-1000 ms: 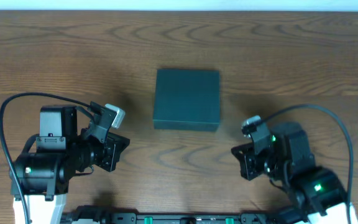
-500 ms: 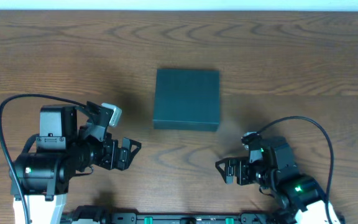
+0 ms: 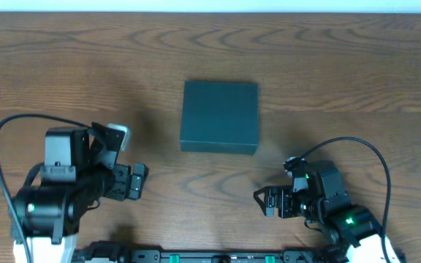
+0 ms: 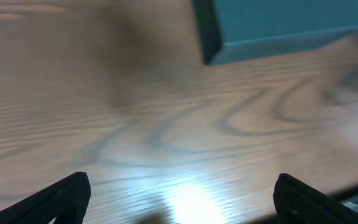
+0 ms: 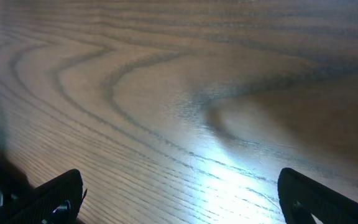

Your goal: Pack container

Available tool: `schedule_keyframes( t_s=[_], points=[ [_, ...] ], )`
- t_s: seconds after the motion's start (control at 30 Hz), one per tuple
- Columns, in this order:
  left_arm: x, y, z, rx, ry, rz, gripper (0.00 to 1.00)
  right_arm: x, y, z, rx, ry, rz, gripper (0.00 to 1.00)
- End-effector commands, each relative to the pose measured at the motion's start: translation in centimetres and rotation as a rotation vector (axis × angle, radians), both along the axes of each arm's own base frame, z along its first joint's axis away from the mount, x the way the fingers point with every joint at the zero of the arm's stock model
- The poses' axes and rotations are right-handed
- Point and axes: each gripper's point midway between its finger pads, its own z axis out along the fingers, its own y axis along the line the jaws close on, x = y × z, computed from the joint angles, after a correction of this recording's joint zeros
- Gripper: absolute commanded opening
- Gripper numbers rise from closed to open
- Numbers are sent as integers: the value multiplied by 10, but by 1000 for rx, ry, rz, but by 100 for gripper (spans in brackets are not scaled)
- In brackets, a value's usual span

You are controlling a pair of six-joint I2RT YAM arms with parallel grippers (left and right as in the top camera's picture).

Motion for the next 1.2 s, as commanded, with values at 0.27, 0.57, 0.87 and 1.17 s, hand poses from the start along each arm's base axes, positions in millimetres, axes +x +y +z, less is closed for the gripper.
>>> schedule_keyframes(
  t_s=[0.27, 0.57, 0.87, 1.17],
  points=[
    [-23, 27, 26, 114, -339, 98, 95, -1, 0, -1, 0, 8, -7, 99],
    [5, 25, -42, 26, -536, 173, 95, -1, 0, -1, -1, 8, -7, 99],
    [27, 2, -84, -146, -633, 140, 95, -1, 0, -1, 0, 8, -7, 99],
    [30, -5, -80, -196, -722, 109, 95, -1, 0, -1, 0, 8, -7, 99]
  ],
)
